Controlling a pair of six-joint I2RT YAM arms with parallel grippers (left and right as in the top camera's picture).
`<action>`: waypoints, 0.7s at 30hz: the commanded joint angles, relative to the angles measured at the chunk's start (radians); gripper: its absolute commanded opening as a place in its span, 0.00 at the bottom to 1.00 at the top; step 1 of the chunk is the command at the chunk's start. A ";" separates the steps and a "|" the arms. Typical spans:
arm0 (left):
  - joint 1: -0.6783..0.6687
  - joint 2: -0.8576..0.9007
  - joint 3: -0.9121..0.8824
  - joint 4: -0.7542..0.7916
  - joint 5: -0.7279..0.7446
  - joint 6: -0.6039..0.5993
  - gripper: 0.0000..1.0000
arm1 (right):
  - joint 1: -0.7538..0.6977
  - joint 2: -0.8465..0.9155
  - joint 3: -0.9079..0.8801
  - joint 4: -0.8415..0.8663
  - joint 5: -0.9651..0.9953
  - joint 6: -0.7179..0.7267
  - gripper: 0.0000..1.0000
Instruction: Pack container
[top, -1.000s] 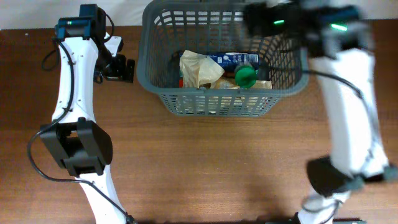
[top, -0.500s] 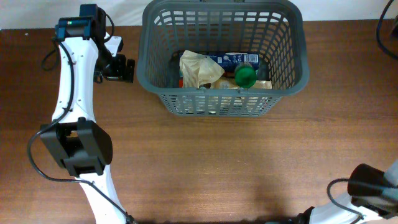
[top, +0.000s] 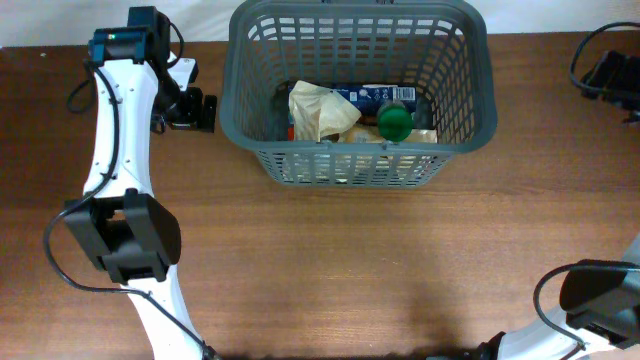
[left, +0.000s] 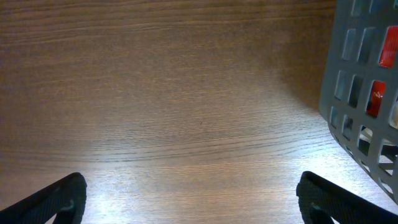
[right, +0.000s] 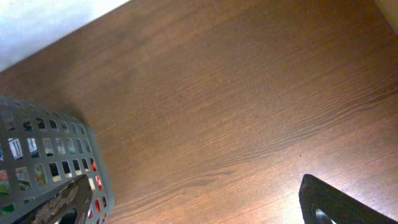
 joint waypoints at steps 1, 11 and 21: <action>0.006 -0.003 -0.003 0.002 -0.003 -0.005 0.99 | -0.001 -0.008 -0.009 0.003 -0.016 -0.001 0.99; 0.006 -0.003 -0.003 0.002 -0.003 -0.005 0.99 | 0.002 -0.108 -0.009 0.003 -0.013 -0.001 0.99; 0.006 -0.003 -0.003 0.002 -0.003 -0.005 0.99 | 0.102 -0.661 -0.288 0.005 -0.013 -0.001 0.99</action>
